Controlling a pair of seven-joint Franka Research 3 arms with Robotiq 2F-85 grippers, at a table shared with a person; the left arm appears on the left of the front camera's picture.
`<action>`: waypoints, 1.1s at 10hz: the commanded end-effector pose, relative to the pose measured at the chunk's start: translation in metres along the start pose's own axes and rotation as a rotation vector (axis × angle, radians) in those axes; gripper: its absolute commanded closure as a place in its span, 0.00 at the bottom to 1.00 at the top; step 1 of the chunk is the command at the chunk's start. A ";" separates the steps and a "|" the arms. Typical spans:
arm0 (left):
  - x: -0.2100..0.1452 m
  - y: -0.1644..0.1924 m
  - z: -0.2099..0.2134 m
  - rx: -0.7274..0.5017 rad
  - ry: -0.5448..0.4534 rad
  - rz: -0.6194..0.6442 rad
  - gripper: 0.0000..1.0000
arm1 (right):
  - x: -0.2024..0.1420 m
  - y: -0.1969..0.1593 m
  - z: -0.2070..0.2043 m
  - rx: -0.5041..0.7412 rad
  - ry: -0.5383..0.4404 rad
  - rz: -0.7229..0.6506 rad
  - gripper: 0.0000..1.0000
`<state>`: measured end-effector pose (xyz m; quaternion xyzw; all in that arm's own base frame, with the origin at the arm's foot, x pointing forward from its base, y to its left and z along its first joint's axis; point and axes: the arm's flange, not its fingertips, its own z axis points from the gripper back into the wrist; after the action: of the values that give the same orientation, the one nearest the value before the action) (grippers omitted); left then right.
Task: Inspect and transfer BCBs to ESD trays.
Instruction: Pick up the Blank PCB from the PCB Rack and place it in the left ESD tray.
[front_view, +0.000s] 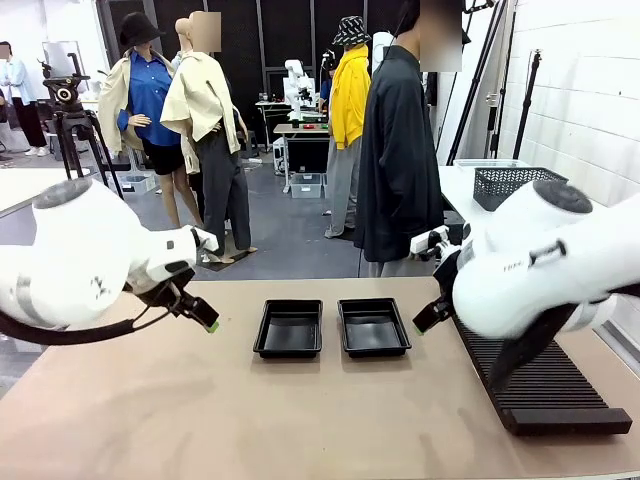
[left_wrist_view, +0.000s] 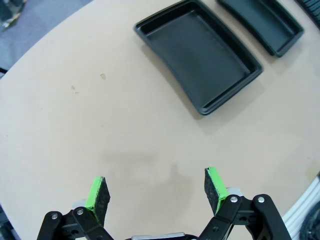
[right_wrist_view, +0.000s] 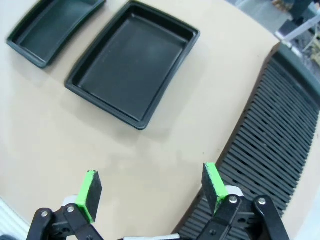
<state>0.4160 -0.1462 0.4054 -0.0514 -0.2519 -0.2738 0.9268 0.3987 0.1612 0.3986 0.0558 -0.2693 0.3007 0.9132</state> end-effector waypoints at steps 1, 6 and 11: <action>0.016 0.033 0.029 -0.146 0.043 0.011 0.00 | 0.008 -0.035 0.039 0.127 0.017 -0.017 0.00; 0.013 0.132 0.075 -0.635 -0.071 0.164 0.00 | -0.017 -0.128 0.101 0.560 -0.194 -0.170 0.00; -0.070 0.211 0.113 -0.980 -0.252 0.473 0.00 | -0.114 -0.176 0.125 0.885 -0.588 -0.335 0.00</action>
<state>0.4264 0.0771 0.4850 -0.5307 -0.1765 -0.1582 0.8137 0.3695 -0.0607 0.4800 0.5171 -0.3448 0.2076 0.7554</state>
